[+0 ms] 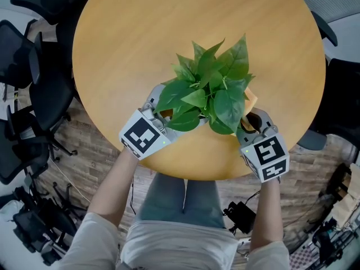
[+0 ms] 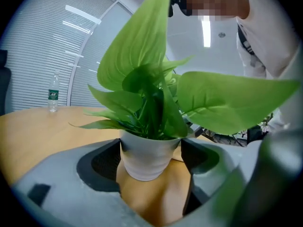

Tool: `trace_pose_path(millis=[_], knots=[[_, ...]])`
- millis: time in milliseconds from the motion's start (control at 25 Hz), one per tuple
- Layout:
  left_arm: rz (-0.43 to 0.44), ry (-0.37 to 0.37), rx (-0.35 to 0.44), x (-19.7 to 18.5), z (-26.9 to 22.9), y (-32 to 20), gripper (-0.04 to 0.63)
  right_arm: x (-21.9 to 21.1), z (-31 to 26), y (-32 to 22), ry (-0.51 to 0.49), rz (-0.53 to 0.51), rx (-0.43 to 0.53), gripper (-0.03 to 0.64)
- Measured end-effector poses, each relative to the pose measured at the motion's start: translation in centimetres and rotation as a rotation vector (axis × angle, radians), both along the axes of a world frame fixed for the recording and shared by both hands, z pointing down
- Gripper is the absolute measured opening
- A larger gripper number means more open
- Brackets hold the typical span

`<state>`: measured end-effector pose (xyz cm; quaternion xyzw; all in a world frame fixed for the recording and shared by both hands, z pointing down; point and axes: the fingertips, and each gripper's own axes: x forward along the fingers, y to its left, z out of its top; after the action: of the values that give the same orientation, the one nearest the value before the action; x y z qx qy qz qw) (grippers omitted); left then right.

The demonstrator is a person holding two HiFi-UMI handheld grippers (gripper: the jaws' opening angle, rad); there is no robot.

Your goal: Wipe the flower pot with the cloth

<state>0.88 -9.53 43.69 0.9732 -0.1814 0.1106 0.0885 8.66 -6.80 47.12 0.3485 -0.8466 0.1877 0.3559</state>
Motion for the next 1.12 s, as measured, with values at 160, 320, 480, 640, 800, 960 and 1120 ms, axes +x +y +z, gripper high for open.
trace_pose_path(millis=[160, 320, 480, 640, 800, 960, 1120], knots=[[-0.119, -0.029, -0.018, -0.3, 0.3, 0.6, 0.404, 1.6, -0.1, -1.4, 0.027, 0.011, 0.022, 0.061], [-0.212, -0.028, -0.015, -0.2, 0.5, 0.7, 0.403, 1.1, -0.1, -2.7, 0.046, -0.047, 0.048, 0.061], [-0.282, -0.017, -0.017, 0.0, 0.4, 0.6, 0.402, -0.9, -0.5, -2.5, 0.036, -0.155, 0.071, 0.061], [-0.315, -0.015, -0.024, 0.0, 0.4, 0.5, 0.402, -1.4, -0.7, -1.7, 0.028, -0.194, 0.083, 0.061], [-0.331, -0.014, -0.041, -0.1, 0.5, 0.5, 0.4, -1.8, -0.5, -0.9, 0.017, -0.203, 0.077, 0.061], [-0.352, -0.013, -0.037, 0.0, 0.4, 0.5, 0.4, -2.2, -0.5, -0.1, -0.001, -0.197, 0.071, 0.061], [-0.389, -0.008, -0.04, 0.1, 0.5, 0.5, 0.4, -2.6, -0.4, 0.8, -0.018, -0.197, 0.061, 0.061]])
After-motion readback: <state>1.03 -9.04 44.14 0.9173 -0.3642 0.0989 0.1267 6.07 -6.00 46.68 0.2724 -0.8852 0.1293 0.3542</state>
